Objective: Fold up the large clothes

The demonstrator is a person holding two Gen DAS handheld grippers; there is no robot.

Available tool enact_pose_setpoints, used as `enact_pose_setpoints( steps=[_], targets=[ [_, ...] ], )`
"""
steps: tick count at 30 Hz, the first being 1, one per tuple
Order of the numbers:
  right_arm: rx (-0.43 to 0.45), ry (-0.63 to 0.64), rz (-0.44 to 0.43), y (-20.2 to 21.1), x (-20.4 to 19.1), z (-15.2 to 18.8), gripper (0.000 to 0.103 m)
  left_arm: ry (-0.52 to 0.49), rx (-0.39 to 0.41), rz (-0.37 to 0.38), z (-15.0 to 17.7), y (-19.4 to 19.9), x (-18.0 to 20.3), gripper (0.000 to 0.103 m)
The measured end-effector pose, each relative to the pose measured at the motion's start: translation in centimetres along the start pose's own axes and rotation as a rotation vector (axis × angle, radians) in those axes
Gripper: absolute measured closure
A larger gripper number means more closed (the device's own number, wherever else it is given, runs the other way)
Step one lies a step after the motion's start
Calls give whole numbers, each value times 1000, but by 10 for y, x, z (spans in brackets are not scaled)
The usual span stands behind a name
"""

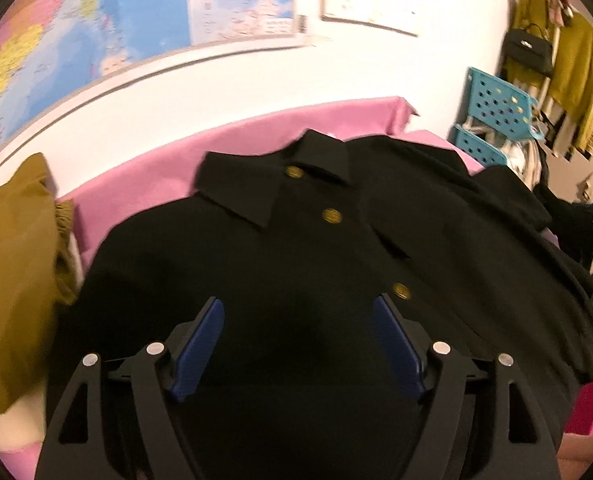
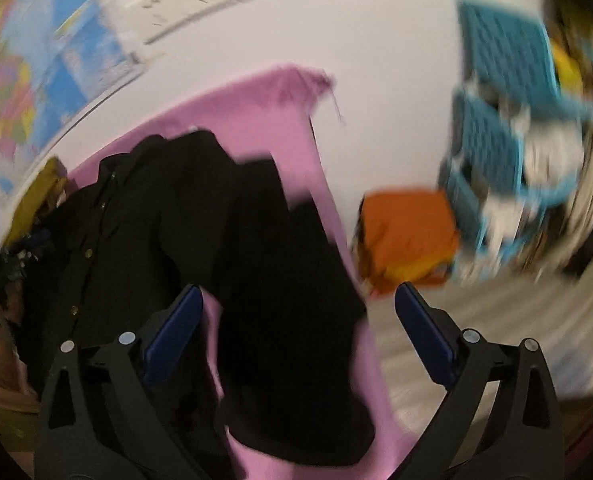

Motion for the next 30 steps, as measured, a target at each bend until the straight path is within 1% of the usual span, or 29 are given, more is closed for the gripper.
enact_pose_setpoints(
  steps=[1, 2, 3, 4, 7, 9, 10, 11, 12, 14, 15, 16, 17, 19, 21, 24, 26, 28, 29, 30],
  targets=[
    [-10, -7, -20, -2, 0, 7, 15, -1, -4, 5, 2, -1, 4, 28],
    [-13, -6, -59, -6, -1, 11, 46, 1, -7, 18, 3, -1, 9, 28],
    [-17, 0, -72, -8, -2, 12, 65, 3, -8, 24, 5, -1, 12, 28],
    [-15, 11, -71, -6, -2, 10, 90, 3, -8, 30, 6, -1, 15, 28],
    [114, 24, -83, 28, -7, -22, 91, 0, 2, 43, 7, 4, 23, 28],
    [228, 27, -79, 67, -9, -55, 92, -1, 12, 58, 8, 10, 27, 28],
    [263, 22, -89, 79, -10, -68, 92, 3, 16, 68, 9, 13, 27, 28],
    [305, 25, -128, 98, -17, -85, 92, 7, 20, 76, 9, 16, 27, 28],
    [329, 34, -167, 111, -27, -96, 92, 12, 23, 88, 8, 19, 27, 28],
    [351, 82, -217, 127, -55, -111, 92, 34, 29, 113, 8, 24, 25, 28],
    [354, 111, -264, 132, -73, -115, 92, 42, 35, 122, 7, 27, 24, 28],
    [348, 137, -315, 133, -95, -117, 91, 50, 41, 134, 7, 30, 23, 28],
    [338, 159, -343, 131, -109, -118, 90, 62, 51, 148, 6, 34, 21, 28],
    [304, 223, -407, 118, -152, -113, 90, 87, 74, 180, 6, 44, 17, 28],
    [225, 291, -489, 89, -203, -101, 89, 111, 96, 207, 6, 53, 12, 28],
    [118, 351, -570, 41, -256, -83, 88, 149, 131, 237, 8, 68, 1, 28],
    [29, 372, -596, 0, -287, -66, 88, 168, 148, 247, 10, 76, -7, 27],
    [-56, 373, -605, -44, -309, -48, 87, 171, 162, 239, 12, 83, -13, 27],
    [-72, 355, -610, -58, -314, -45, 86, 171, 165, 238, 15, 86, -16, 27],
    [-86, 340, -607, -70, -318, -41, 79, 168, 160, 241, 18, 86, -17, 27]
  ],
)
Point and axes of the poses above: each gripper's, at about its wrist camera, not at the fingertips, and y roughly against the way its jaws point, x to its right, z to its underside, the point moved 7 cm from there along -y, roughly the way its jaws point, and after that the axes turned 6 degrees about x, right-handed, at the moved point
